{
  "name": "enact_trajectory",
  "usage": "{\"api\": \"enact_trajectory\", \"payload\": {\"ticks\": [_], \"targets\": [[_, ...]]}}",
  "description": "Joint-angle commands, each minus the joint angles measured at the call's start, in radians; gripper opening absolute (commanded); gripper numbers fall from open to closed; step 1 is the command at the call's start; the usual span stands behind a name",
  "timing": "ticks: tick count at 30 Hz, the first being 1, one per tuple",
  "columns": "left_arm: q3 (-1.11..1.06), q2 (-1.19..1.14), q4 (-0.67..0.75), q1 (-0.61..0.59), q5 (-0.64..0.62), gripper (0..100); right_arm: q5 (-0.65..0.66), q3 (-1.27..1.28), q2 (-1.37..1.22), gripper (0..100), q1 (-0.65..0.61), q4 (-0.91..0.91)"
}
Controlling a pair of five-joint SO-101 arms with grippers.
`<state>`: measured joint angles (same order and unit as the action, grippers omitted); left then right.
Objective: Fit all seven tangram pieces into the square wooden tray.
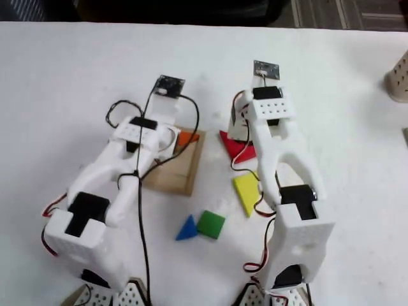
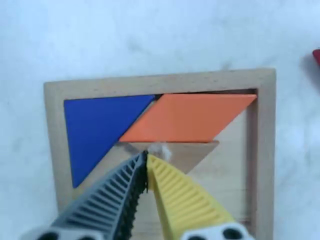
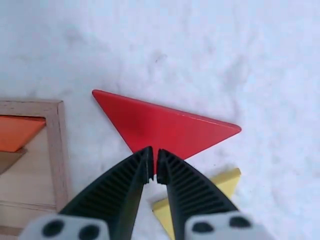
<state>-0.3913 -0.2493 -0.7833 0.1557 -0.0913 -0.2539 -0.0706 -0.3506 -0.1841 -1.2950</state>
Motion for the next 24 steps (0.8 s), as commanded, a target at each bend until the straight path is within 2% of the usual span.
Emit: {"api": "enact_trajectory", "payload": {"ticks": [1, 6, 14, 18, 24], "targets": [[0.020, 0.005, 0.040, -0.016, -0.006, 2, -0.011, -0.020, 0.064, 1.8, 0.002, 0.012], [0.009, 0.056, 0.034, -0.061, -0.006, 2, -0.011, -0.021, 0.064, 1.8, 0.002, 0.012], [-0.129, 0.228, 0.052, -0.059, -0.006, 2, -0.011, -0.021, 0.064, 1.8, 0.002, 0.012], [-0.230, 0.283, 0.133, -0.002, -0.003, 2, -0.011, -0.021, 0.064, 1.8, 0.002, 0.012], [-0.410, 0.357, 0.285, 0.176, -0.006, 2, -0.011, -0.021, 0.064, 1.8, 0.002, 0.012]]}}
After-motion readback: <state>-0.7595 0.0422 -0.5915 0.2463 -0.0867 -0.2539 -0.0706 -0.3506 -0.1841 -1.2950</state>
